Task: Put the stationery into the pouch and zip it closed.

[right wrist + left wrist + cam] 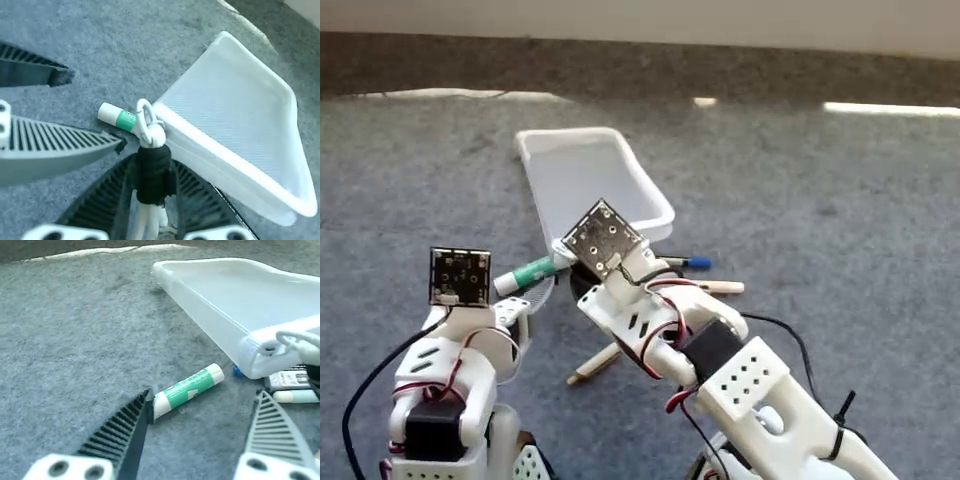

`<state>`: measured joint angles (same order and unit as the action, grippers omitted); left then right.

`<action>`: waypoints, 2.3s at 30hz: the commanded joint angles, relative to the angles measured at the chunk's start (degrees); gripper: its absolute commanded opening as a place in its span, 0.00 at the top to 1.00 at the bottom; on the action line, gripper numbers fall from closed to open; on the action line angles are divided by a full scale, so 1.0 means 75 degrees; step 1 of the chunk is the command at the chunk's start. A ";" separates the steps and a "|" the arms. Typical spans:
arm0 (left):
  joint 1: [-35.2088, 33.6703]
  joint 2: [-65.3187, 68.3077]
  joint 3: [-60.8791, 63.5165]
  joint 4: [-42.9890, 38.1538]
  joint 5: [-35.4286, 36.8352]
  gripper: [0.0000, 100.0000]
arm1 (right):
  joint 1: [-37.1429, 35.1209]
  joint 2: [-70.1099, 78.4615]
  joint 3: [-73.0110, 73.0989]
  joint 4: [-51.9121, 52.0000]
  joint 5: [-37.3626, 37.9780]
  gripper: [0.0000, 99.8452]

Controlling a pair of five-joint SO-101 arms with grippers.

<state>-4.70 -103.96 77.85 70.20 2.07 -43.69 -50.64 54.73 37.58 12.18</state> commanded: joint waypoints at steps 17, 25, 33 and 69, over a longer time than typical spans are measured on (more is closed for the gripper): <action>0.0404 -0.0018 0.0615 -0.1770 0.0105 0.75 | -0.0006 -0.0346 -0.0100 0.0193 -0.0059 1.00; 0.0404 -0.0006 0.1002 -0.2180 0.0082 0.75 | -0.0287 -0.0346 -0.0111 0.0522 -0.0047 1.00; 0.0299 -0.0029 0.0967 -0.2168 0.0047 0.85 | -0.0322 -0.0358 -0.0147 0.0955 -0.0047 1.00; -0.1096 -0.0041 0.0721 -0.2145 0.0094 0.99 | 0.1143 -0.2854 -0.0076 0.1049 -0.0481 0.99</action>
<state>-11.30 -104.04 85.67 54.90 2.77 -36.13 -69.89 54.81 44.79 9.10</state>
